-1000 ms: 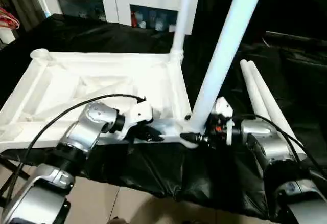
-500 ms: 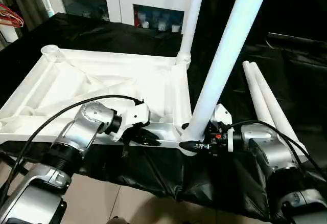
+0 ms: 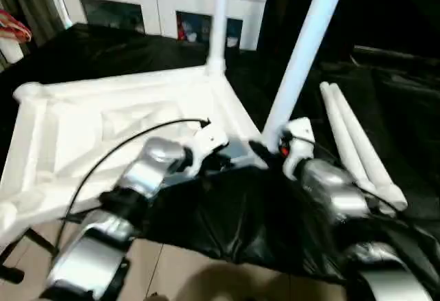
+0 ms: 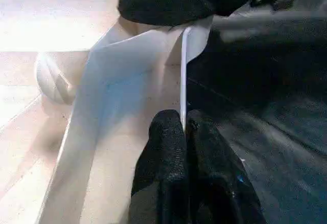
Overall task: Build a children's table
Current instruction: Rotate leg to tighten
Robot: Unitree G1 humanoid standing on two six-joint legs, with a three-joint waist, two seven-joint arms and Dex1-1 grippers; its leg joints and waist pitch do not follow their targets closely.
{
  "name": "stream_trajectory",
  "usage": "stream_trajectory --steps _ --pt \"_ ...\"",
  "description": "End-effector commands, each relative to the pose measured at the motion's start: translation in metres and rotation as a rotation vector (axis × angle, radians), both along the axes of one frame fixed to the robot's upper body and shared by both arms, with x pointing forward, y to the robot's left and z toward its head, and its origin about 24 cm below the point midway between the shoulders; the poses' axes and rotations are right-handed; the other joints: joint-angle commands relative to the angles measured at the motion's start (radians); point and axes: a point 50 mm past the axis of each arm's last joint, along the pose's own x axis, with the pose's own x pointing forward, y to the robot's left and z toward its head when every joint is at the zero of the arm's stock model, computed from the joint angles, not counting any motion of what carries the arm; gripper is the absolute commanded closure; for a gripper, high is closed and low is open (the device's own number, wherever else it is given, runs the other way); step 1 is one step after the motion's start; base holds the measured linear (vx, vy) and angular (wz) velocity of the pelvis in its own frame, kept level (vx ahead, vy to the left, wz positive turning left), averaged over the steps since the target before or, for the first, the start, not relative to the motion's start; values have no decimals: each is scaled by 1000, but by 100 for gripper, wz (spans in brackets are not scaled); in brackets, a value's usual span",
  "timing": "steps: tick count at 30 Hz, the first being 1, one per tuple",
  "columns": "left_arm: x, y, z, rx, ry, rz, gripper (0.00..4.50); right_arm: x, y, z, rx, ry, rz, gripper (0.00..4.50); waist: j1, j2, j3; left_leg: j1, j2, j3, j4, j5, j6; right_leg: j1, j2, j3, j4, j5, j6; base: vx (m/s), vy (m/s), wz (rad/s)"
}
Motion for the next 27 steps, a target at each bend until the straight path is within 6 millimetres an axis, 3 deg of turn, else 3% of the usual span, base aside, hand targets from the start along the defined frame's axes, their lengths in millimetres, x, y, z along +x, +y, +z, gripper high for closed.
stream_trajectory --steps 1,6,10,16,23,27 --pt "1 -29 12 -57 -45 -34 450 -13 40 -19 0 73 110 137 -1 13 -63 -3 -11 13 -77 -209 -7 59 -40 24 -80 -277 -179 0 0 0" --pt "-3 -25 10 -61 -36 -70 450 -13 43 -13 39 59 190 92 -3 11 -64 -5 -11 14 -77 -209 17 62 -38 24 -77 -234 -190 0 0 0" --pt "-10 -17 9 -73 -23 -163 450 -12 29 -10 21 32 247 46 -7 9 -65 -8 -10 14 -76 -185 29 66 -39 24 -73 -198 -206 0 0 0" --pt "-24 -3 10 -87 15 -309 450 -19 6 -3 -18 -19 418 46 -9 12 -68 -7 -6 17 -72 -135 67 71 -37 23 -61 -78 -255 0 0 0" --pt "-34 23 11 -69 67 -408 450 -45 -22 2 -76 16 782 46 -2 12 -63 -4 -3 19 -73 -175 77 70 -37 24 -67 -132 -252 0 0 0" --pt "-36 32 12 -66 90 -426 450 -52 -27 5 -74 38 874 46 3 12 -63 -5 0 20 -73 -177 75 68 -37 22 -66 -152 -251 0 0 0"
